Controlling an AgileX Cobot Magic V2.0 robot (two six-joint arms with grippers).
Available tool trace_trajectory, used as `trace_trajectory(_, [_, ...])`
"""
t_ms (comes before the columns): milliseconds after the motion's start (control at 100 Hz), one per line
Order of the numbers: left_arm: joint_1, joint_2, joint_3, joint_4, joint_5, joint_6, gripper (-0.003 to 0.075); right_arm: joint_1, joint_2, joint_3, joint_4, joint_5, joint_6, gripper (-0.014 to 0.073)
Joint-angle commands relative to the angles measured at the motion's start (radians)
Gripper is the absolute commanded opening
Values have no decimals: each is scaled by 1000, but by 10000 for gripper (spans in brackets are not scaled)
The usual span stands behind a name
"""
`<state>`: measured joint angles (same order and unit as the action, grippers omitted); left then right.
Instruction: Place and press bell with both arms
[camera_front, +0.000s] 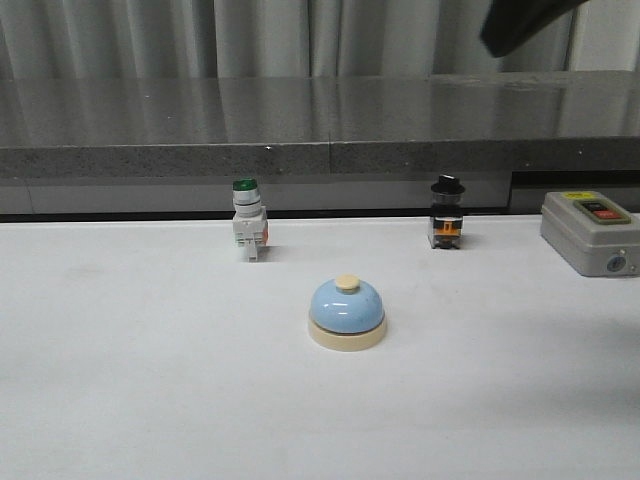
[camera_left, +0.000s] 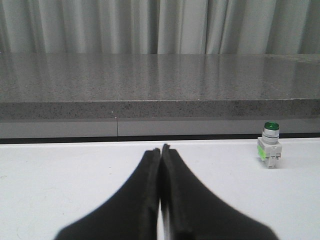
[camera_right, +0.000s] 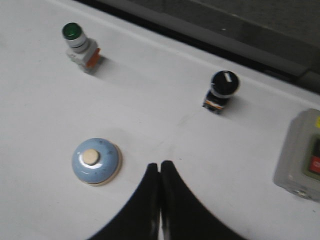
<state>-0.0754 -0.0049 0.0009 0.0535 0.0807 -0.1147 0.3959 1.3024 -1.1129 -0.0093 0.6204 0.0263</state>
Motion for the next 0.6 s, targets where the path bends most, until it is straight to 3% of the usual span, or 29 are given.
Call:
trace_trajectory(0, [-1,-29,43,-1,-89,-7,-20,-59,-122,57,-15,-102,-7,-60])
trace_trajectory(260, [-1,-29,43,-1,-89,-7,-20,-182,-444,307,-15,-174,-6,-60])
trace_trajectory(590, [-1,-29,43,-1,-89,-7,-20,-191,-885,521,-15,-232,-6,-60])
